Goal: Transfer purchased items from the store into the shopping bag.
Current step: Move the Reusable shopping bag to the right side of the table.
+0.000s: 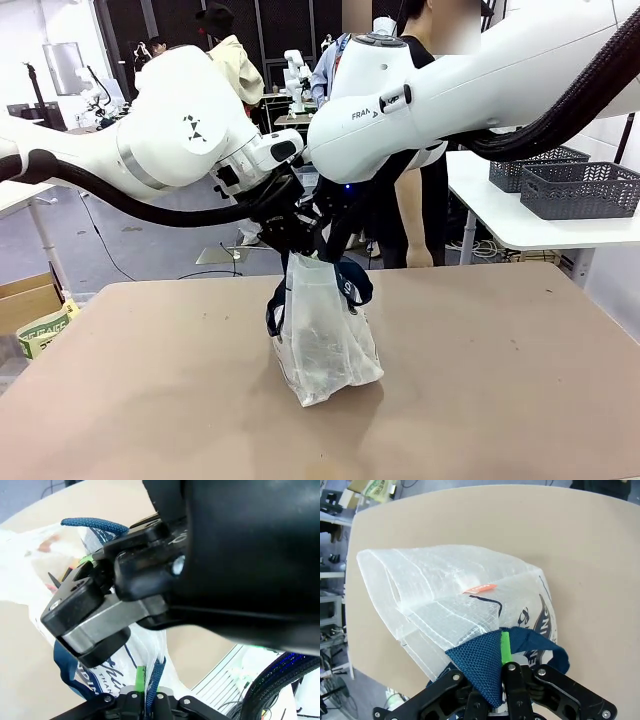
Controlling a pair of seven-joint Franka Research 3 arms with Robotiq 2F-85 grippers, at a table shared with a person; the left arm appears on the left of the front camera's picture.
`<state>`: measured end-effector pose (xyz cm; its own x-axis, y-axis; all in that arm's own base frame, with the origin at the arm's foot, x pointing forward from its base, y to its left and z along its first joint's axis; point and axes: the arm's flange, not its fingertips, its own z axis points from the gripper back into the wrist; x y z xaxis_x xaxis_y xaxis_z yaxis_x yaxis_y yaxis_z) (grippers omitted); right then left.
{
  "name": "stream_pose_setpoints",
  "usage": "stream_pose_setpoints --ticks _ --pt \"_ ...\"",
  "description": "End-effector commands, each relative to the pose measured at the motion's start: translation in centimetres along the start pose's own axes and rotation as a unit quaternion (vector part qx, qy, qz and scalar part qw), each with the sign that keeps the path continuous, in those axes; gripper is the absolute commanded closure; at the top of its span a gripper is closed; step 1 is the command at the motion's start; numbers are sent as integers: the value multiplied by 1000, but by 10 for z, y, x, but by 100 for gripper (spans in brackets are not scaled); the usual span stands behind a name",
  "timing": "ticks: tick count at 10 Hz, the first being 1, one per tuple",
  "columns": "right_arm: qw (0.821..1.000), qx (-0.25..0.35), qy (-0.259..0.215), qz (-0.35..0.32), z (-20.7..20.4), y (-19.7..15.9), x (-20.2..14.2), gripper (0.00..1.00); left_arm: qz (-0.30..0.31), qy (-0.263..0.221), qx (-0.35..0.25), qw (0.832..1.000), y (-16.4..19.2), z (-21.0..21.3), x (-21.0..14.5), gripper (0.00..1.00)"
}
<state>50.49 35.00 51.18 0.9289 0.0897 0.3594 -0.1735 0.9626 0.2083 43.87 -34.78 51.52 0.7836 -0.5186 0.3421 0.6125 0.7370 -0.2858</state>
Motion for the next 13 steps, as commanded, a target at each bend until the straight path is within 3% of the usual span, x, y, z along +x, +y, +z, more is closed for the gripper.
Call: stream_pose_setpoints --ticks 1,7,12,13 --pt "1000 22 -9 6 3 3 1 100 -7 -8 12 1000 -9 3 -5 100" --pt "997 68 -26 4 16 -14 -6 100 -16 -21 16 1000 -9 11 -14 100" --pt "994 92 -57 0 45 -39 -25 1 -14 -30 20 999 -5 17 -19 100" --pt "994 89 -59 -5 52 -46 -31 0 -13 -30 22 999 -3 19 -20 100"
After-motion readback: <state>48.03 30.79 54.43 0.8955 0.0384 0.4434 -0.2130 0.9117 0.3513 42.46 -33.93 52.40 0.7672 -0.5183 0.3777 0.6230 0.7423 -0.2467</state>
